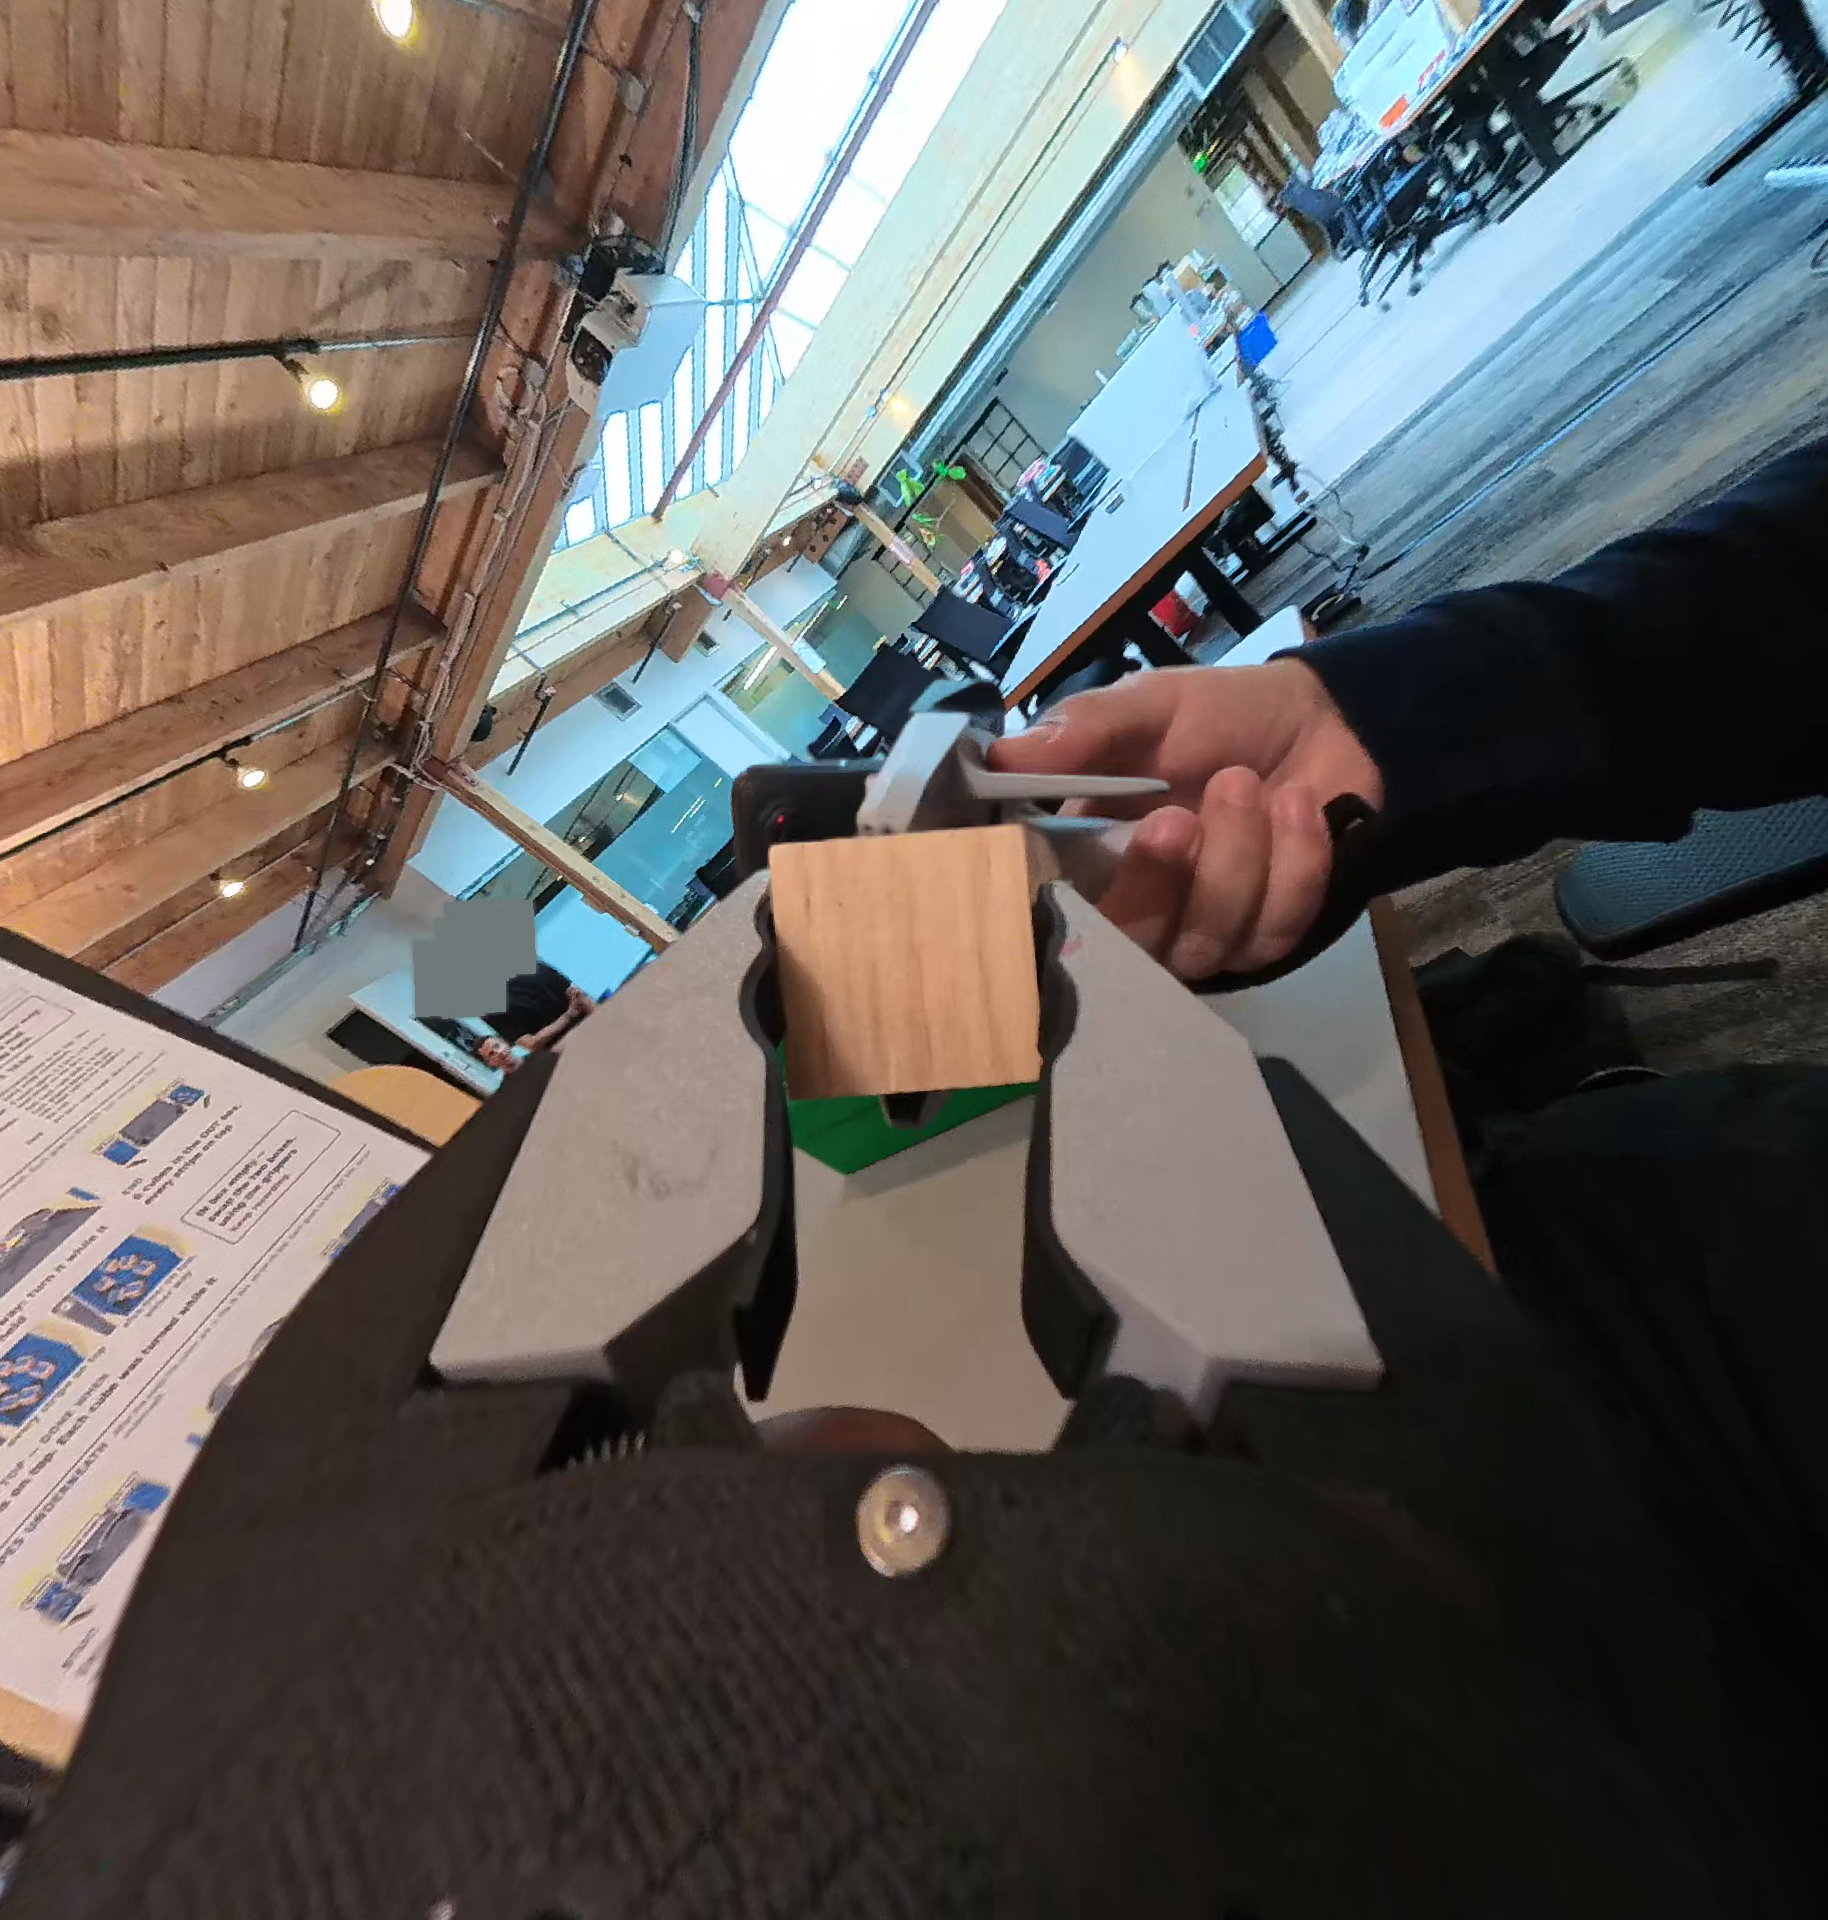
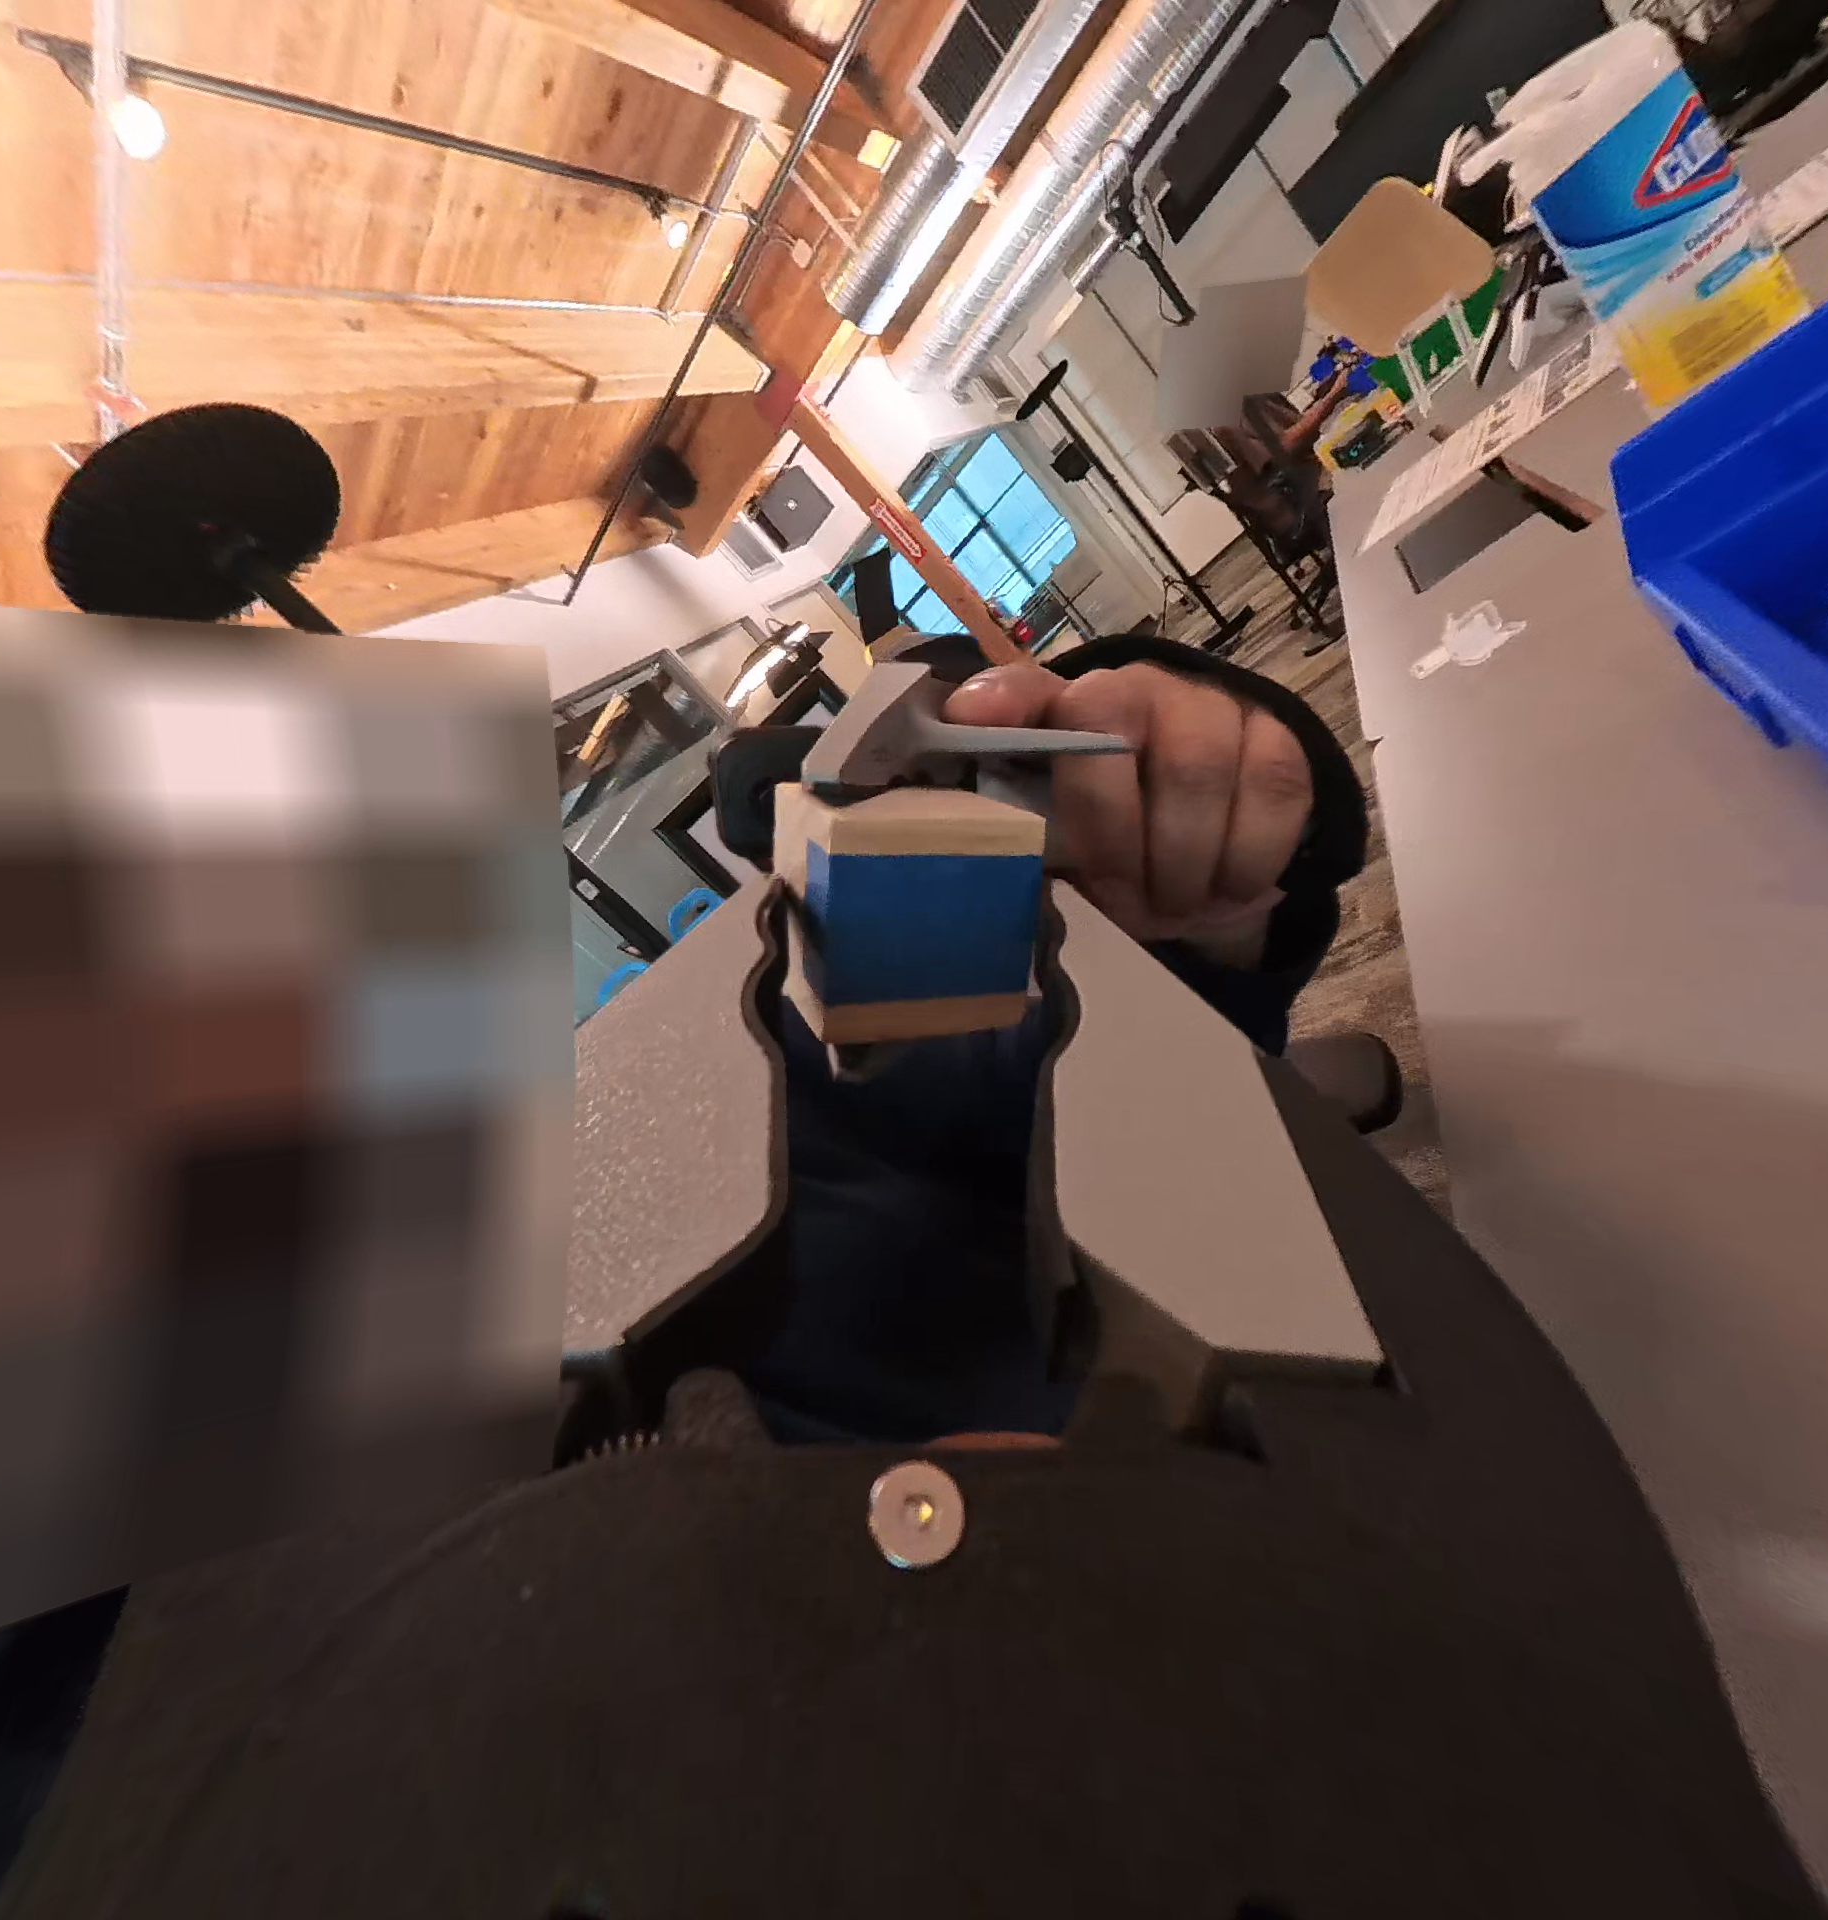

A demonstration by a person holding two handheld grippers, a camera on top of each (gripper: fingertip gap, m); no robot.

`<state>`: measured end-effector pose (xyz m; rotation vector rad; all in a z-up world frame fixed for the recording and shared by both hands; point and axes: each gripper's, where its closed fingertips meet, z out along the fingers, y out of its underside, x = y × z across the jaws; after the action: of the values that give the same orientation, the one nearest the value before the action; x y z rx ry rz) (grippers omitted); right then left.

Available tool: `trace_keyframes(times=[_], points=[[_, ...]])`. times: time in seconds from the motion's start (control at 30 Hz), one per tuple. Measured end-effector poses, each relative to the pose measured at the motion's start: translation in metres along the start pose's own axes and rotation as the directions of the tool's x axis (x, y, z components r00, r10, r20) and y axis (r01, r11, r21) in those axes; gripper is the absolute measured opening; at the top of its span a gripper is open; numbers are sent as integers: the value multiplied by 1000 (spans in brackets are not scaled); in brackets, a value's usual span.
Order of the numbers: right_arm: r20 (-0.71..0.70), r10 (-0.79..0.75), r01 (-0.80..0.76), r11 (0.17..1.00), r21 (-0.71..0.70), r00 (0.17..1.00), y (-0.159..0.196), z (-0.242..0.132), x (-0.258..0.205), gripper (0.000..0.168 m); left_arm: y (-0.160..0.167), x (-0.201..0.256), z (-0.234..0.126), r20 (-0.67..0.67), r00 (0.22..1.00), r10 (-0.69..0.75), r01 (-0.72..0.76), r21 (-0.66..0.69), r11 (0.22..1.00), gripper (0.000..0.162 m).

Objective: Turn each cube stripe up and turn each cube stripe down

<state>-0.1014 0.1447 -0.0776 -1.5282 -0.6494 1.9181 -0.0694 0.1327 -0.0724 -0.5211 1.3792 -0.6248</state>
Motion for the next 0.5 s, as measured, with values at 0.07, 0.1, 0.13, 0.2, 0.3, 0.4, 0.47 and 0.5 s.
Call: trace_keyframes(times=[0.07, 0.1, 0.13, 0.2, 0.3, 0.4, 0.47, 0.5], points=[[-65, -35, 36, 999, 12, 997, -4, -3, 6, 45, 10, -4, 1, 29, 999, 20, -18, -46, 999, 46], [-120, -73, 75, 997, 13, 990, -6, -5, 9, 45, 16, -6, 2, 47, 998, 38, -34, -75, 997, 46], [-176, -116, 118, 993, 6, 978, -7, -7, 12, 44, 21, -7, 3, 65, 996, 60, -53, -99, 994, 45], [-266, -193, 194, 981, -24, 944, -9, -9, 15, 44, 26, -9, 4, 105, 990, 96, -84, -115, 990, 45], [-314, -241, 240, 970, -41, 918, -9, -8, 11, 44, 23, -11, 5, 137, 985, 110, -96, -102, 990, 45], [-279, -217, 216, 976, -34, 936, -7, -6, 6, 44, 16, -9, 4, 126, 986, 104, -94, -87, 992, 45], [-266, -203, 201, 979, -32, 942, -7, -6, 6, 44, 17, -8, 3, 111, 987, 118, -106, -110, 988, 45], [-263, -195, 193, 981, -36, 945, -6, -6, 7, 44, 18, -7, 3, 97, 988, 121, -109, -121, 987, 45]])
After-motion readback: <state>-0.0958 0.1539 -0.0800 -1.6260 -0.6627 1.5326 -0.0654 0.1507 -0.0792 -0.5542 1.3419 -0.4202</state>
